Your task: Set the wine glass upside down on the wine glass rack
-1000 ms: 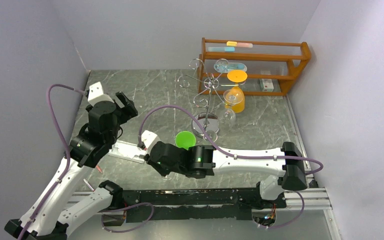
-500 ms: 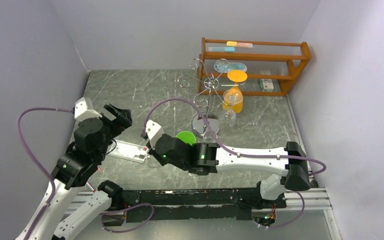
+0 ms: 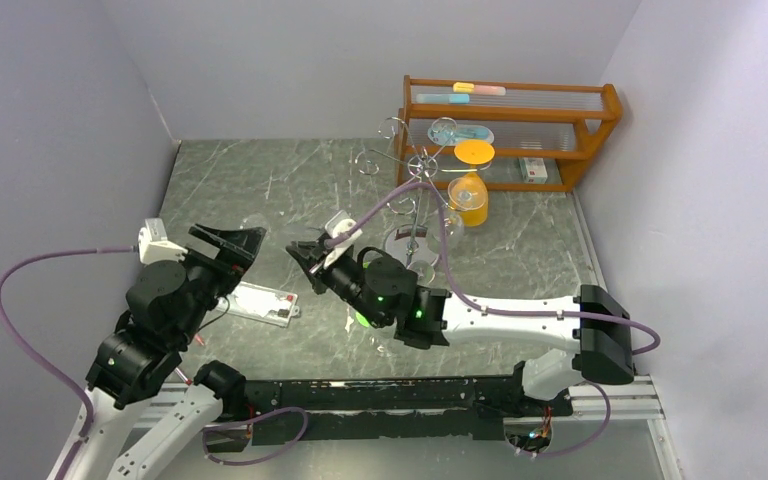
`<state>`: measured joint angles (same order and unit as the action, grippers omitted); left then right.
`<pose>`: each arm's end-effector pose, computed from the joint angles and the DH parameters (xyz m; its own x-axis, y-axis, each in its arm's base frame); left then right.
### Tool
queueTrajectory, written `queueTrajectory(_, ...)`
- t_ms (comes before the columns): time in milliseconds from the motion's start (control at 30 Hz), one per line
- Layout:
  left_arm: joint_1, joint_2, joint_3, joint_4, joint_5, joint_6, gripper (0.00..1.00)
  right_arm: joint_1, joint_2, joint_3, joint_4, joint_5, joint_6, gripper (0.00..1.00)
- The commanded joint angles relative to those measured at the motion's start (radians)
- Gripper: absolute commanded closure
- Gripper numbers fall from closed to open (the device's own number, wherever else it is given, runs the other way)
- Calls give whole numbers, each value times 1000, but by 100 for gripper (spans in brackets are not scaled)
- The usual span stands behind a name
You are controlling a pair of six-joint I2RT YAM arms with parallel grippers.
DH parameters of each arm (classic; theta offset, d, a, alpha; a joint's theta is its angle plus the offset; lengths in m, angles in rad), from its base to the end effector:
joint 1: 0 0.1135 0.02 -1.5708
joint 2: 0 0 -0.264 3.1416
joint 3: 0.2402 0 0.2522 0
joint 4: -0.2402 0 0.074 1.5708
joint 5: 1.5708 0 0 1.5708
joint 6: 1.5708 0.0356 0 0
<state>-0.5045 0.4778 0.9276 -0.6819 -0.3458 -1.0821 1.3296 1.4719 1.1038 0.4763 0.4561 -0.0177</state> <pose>0.0800 -0.0304 0.3707 -0.2411 -0.8158 -0.5257 -0.0999 0.5597 -0.8227 0.0987 0.3356 0.3555 0.0394 0.0935 -0.9948 -0.7666 0.6414 0.0300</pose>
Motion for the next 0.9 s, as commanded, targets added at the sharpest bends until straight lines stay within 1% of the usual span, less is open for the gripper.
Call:
queueTrajectory(0,11,-38,-49,60,21,-149,5,-3,-51,-37,312,-27,-14,100)
queueTrajectory(67,11,-50,-54,80,-4,-199,5,-3,-61,-63,377,-31,4,100)
queueTrajectory(167,11,-74,-87,196,4,-237,7,-3,-74,-124,528,-33,36,100)
queueTrajectory(267,11,-63,-95,255,-6,-297,8,-3,-87,-169,631,-38,82,100)
queueTrajectory(367,11,-39,-96,350,14,-299,10,-3,-90,-194,685,-60,102,100)
queueTrajectory(500,11,7,-90,415,21,-314,14,-3,-106,-212,713,-72,125,100)
queueTrajectory(667,11,38,-117,530,3,-335,30,-3,-120,-226,750,-68,177,100)
queueTrajectory(733,11,48,-126,584,0,-334,39,-3,-116,-225,761,-72,193,100)
queueTrajectory(867,11,75,-123,636,11,-337,54,-2,-106,-219,774,-72,208,100)
